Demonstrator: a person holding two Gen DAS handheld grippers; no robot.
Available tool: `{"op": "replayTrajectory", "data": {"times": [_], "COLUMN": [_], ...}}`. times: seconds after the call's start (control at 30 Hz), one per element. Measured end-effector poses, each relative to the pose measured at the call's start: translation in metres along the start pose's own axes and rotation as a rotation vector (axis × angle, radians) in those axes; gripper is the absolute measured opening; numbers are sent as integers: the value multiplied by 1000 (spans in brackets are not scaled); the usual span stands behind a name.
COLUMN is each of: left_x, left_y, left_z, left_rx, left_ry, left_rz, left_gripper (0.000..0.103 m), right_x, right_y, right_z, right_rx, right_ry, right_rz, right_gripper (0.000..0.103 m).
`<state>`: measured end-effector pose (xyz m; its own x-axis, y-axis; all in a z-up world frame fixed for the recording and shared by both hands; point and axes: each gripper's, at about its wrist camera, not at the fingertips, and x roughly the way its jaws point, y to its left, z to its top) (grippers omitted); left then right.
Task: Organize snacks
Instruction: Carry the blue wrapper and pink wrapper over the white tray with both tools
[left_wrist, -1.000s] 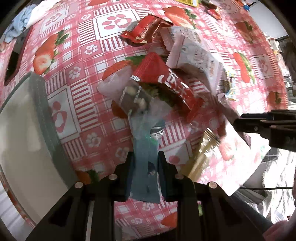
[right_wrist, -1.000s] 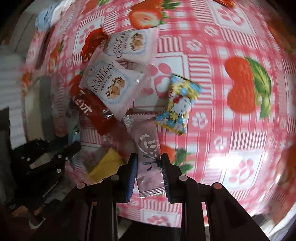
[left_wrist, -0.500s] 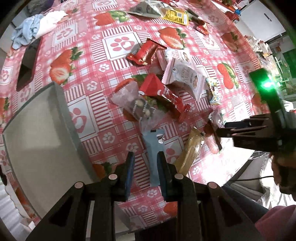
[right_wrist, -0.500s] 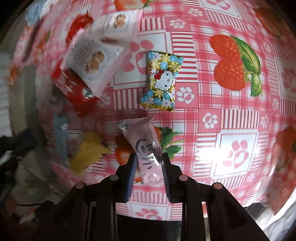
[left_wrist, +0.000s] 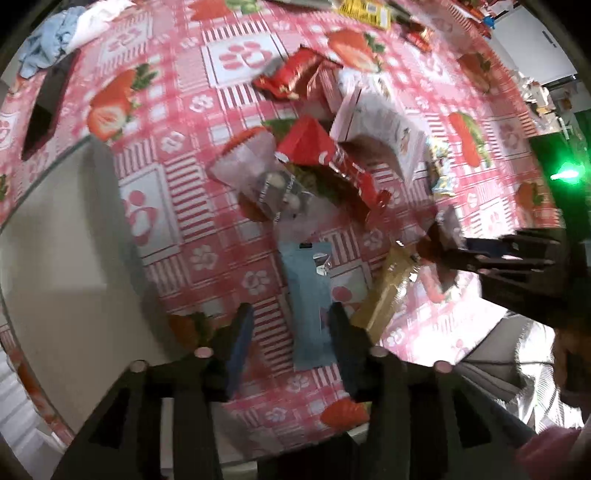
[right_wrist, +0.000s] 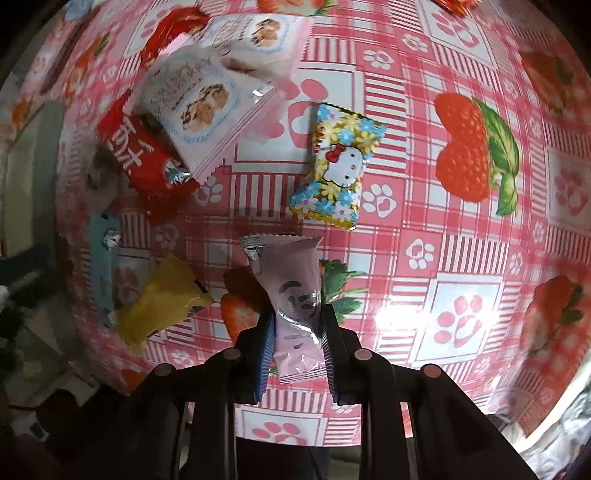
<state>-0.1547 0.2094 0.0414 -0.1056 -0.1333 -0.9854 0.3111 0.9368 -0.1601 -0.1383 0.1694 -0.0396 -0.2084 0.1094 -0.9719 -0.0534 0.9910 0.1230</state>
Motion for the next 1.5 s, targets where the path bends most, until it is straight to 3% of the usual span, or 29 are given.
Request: {"op": "replayTrajectory", "data": {"times": [0.2, 0.23, 0.27, 0.33, 0.43, 0.83, 1.07, 1.5], "left_x": [36, 36, 37, 38, 38, -36, -60, -76], "left_y": [-9, -11, -16, -22, -24, 7, 46, 138], "left_z": [6, 7, 8, 8, 6, -3, -15, -48], "left_rx": [-25, -21, -1, 33, 48, 4, -111, -322], "left_ry": [74, 57, 57, 56, 66, -120, -188, -227], "left_rz": [7, 13, 11, 40, 20, 1, 17, 95], "left_gripper": [55, 55, 52, 25, 26, 26, 26, 26], "right_x": [-10, -10, -9, -14, -27, -80, -109, -121], "right_y": [-34, -38, -42, -66, -78, -87, -70, 42], "right_z": [-4, -5, -8, -17, -24, -19, -17, 4], "right_rx": [38, 41, 43, 44, 41, -11, -90, -320], "right_ry": [7, 9, 12, 11, 6, -76, -94, -92], "right_rz": [50, 53, 58, 73, 86, 159, 196, 200], "right_gripper": [26, 26, 26, 26, 26, 26, 26, 26]}}
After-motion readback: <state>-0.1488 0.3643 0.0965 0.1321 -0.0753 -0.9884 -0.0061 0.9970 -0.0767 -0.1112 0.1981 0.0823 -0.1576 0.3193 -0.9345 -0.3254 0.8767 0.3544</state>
